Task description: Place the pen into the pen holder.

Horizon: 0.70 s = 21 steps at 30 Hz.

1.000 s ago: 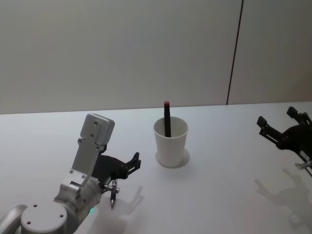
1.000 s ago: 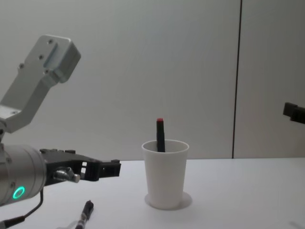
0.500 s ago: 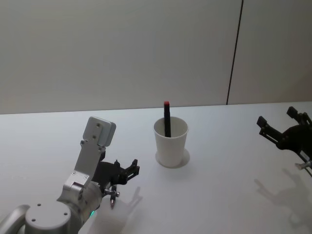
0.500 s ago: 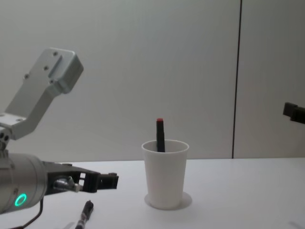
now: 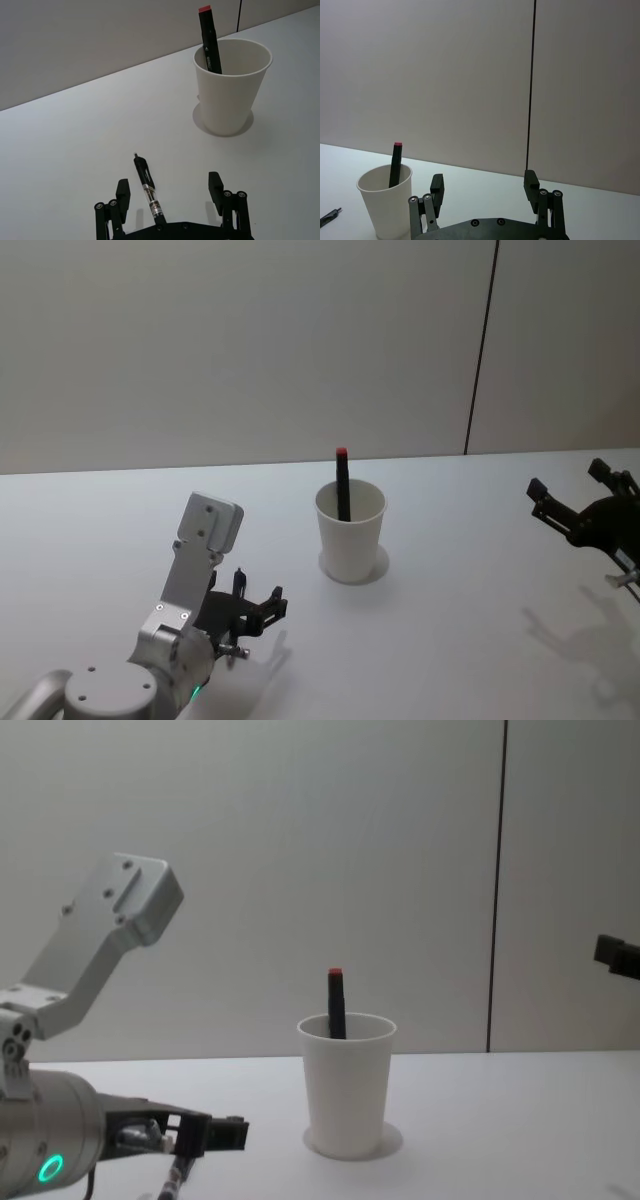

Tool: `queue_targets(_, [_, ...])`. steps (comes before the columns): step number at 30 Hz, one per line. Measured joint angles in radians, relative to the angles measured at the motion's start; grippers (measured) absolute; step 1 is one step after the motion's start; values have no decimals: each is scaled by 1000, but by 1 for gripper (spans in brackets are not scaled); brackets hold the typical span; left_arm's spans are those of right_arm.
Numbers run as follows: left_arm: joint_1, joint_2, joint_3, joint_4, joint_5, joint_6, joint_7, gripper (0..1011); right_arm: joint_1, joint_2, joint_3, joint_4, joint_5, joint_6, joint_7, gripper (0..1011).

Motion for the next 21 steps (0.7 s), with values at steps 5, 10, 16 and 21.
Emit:
queue_targets(5, [6, -8, 0, 0, -9, 12, 17, 1000, 0, 0, 0, 0, 0, 0, 0, 1001])
queue_targets(10, [9, -17, -5, 6, -25, 14, 35, 1000, 0, 0, 0, 0, 0, 0, 0, 1002])
queue_targets(16, [8, -28, -12, 20, -40, 11, 50, 1000, 0, 0, 0, 0, 0, 0, 0, 1001])
queue_targets(21, [4, -39, -19, 39, -53, -2, 60, 1000, 0, 0, 0, 0, 0, 0, 0, 1001])
